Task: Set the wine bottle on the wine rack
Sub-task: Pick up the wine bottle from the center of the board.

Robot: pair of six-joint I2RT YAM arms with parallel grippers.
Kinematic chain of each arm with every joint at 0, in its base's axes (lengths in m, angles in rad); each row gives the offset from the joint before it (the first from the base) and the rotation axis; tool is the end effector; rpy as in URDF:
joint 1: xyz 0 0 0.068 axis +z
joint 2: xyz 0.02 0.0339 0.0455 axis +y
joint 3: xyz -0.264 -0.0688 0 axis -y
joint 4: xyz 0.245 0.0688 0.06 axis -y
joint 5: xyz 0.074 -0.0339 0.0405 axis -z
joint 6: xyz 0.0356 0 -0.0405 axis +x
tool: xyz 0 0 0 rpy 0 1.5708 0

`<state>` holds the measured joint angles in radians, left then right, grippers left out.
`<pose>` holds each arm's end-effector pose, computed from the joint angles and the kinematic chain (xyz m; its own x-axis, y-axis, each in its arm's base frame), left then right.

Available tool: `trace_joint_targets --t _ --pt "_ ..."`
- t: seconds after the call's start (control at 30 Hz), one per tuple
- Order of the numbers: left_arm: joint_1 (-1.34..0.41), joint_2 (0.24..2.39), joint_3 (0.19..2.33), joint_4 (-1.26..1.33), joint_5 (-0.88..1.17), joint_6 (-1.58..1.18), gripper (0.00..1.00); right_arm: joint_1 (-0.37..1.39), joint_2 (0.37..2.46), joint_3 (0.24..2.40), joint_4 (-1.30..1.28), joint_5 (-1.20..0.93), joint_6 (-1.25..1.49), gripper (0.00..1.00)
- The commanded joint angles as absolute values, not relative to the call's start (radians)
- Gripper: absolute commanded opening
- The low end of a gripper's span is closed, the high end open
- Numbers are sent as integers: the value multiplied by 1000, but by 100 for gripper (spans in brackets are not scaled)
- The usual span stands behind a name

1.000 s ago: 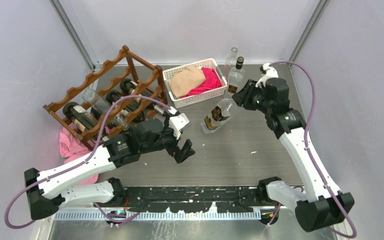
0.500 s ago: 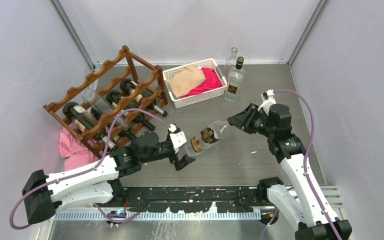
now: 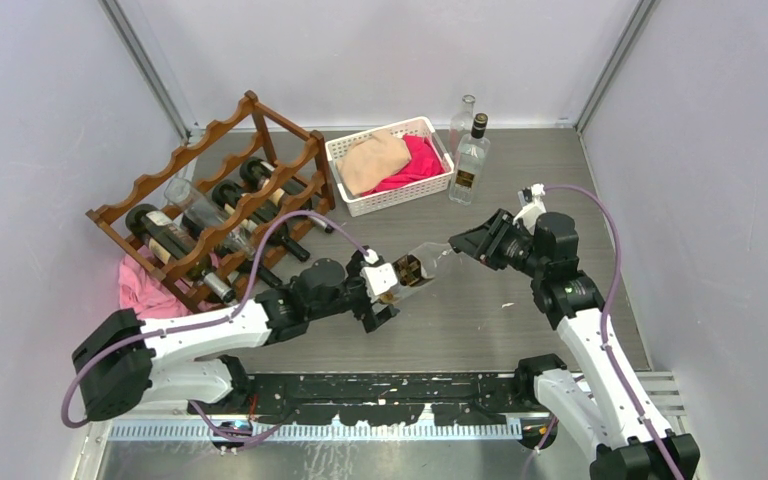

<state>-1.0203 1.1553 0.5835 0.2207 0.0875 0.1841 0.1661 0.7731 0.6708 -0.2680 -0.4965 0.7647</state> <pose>0.1306 -0.2187 0.2353 -0.0136 0.3708 -0.9286 0.9098 0.3899 0.1423 0.1738 0.0463 0.2944 -0.6614 0.5063 -0.5533 -0.1738 0.6142 0.7698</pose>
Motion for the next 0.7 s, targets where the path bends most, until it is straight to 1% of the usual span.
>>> trace_joint_targets --t 0.0,0.1,0.43,0.53,0.57,0.63,0.67 --pt "-998 1200 641 366 90 199 100 161 767 722 -73 -587 872 1" --pt "-966 1226 647 379 131 180 100 160 769 709 -55 -591 885 1" --pt "-823 1338 630 496 387 109 100 161 795 711 -14 -619 902 1" --pt "-814 1368 650 493 470 96 94 161 800 709 -13 -621 897 1" --pt "-812 1372 662 477 487 95 90 160 800 709 -13 -620 894 1" --pt "-806 1374 690 431 519 99 79 160 800 707 -13 -623 890 1" --pt "-804 1370 703 406 529 100 70 161 800 706 -16 -623 884 1"
